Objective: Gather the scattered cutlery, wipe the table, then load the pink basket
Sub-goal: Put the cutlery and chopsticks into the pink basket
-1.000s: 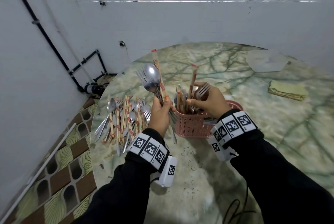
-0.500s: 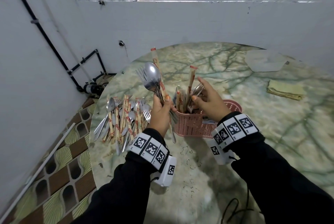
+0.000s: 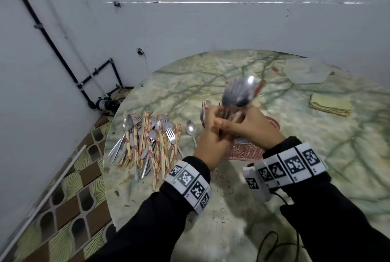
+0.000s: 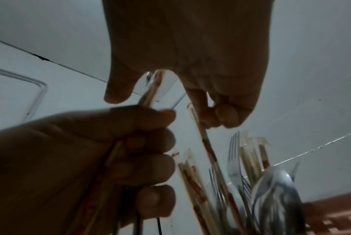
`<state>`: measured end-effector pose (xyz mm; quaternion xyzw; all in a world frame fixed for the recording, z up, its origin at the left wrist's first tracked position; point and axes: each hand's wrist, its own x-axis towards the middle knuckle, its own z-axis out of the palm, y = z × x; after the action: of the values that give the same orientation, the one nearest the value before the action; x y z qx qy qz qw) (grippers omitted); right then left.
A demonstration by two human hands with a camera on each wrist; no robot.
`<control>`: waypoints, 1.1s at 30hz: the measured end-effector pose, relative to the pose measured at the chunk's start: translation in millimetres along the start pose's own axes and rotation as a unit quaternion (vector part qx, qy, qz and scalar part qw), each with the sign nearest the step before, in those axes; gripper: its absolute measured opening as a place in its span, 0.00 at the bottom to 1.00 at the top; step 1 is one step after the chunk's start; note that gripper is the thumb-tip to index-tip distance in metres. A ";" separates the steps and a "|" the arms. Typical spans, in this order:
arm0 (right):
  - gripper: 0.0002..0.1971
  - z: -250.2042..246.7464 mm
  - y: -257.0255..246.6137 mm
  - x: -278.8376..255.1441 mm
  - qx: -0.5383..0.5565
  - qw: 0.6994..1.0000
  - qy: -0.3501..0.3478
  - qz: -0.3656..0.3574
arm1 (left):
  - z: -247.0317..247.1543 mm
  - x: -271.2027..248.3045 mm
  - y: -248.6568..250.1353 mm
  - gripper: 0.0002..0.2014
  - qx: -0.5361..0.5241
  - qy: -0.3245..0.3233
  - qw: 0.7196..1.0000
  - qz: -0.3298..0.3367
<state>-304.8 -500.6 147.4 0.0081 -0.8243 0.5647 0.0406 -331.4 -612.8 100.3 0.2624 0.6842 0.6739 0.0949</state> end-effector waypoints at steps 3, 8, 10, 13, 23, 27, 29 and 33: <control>0.17 2.0 12.1 -4.7 0.054 0.998 0.003 0.019 | 14.7 -4.9 -6.2 0.34 0.006 -0.028 1.000 -0.009; 0.04 -5.5 28.1 -7.8 0.035 0.996 0.073 0.036 | 18.8 -7.7 -18.2 0.47 -0.037 -0.051 0.997 -0.049; 0.14 -12.7 32.4 -8.1 0.048 0.992 0.105 0.059 | 15.5 -6.5 -19.3 0.49 -0.020 -0.050 0.997 -0.054; 0.21 -31.3 33.0 -5.5 0.080 0.980 0.170 0.064 | -1.1 -6.4 -25.4 0.35 0.080 0.072 0.994 -0.021; 0.18 -48.5 32.6 22.6 0.148 0.965 0.213 0.031 | -34.7 38.5 -70.2 0.56 0.130 0.025 0.983 -0.131; 0.18 -40.3 42.9 36.1 0.158 0.966 0.200 0.032 | -29.7 45.6 -78.0 0.50 0.100 0.038 0.986 -0.129; 0.18 -40.5 49.7 41.3 0.161 0.969 0.185 0.029 | -30.7 46.5 -79.0 0.48 0.110 0.041 0.986 -0.120; 0.16 -46.6 62.7 46.7 0.178 0.968 0.172 0.034 | -35.4 48.7 -82.2 0.46 0.134 0.031 0.984 -0.116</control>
<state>-352.3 -433.0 109.4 -0.1103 -0.6909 0.6963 0.1599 -408.7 -616.2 33.9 0.1707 0.7965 0.5684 0.1155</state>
